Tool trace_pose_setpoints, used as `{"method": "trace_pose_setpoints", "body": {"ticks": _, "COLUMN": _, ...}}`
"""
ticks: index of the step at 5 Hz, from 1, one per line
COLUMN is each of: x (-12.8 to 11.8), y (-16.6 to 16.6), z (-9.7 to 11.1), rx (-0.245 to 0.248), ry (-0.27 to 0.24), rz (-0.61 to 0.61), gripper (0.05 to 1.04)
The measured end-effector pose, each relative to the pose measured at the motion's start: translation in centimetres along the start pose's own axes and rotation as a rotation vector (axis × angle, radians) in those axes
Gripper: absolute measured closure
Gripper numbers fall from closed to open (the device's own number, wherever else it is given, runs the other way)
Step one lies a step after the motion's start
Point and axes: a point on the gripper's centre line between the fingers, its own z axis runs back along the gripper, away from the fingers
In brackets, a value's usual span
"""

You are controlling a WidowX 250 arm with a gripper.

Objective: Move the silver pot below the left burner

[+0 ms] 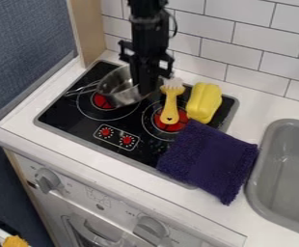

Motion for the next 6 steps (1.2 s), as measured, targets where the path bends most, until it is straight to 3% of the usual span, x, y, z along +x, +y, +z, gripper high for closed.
{"method": "trace_pose_setpoints", "body": {"ticks": 2, "x": -4.1, "y": 0.2, "z": 0.8, "rx": 0.003, "ry": 0.068, "rz": -0.131, "gripper": 1.002}}
{"method": "trace_pose_setpoints", "body": {"ticks": 3, "x": -6.8, "y": 0.6, "z": 1.4, "rx": 0.029, "ry": 0.07, "rz": -0.18, "gripper": 1.002}}
{"method": "trace_pose_setpoints", "body": {"ticks": 5, "x": -10.0, "y": 1.7, "z": 0.5, "rx": 0.029, "ry": 0.085, "rz": -0.14, "gripper": 1.003}}
{"method": "trace_pose_setpoints", "body": {"ticks": 6, "x": -9.6, "y": 2.0, "z": -0.7, "rx": 0.024, "ry": 0.089, "rz": -0.126, "gripper": 1.003}}
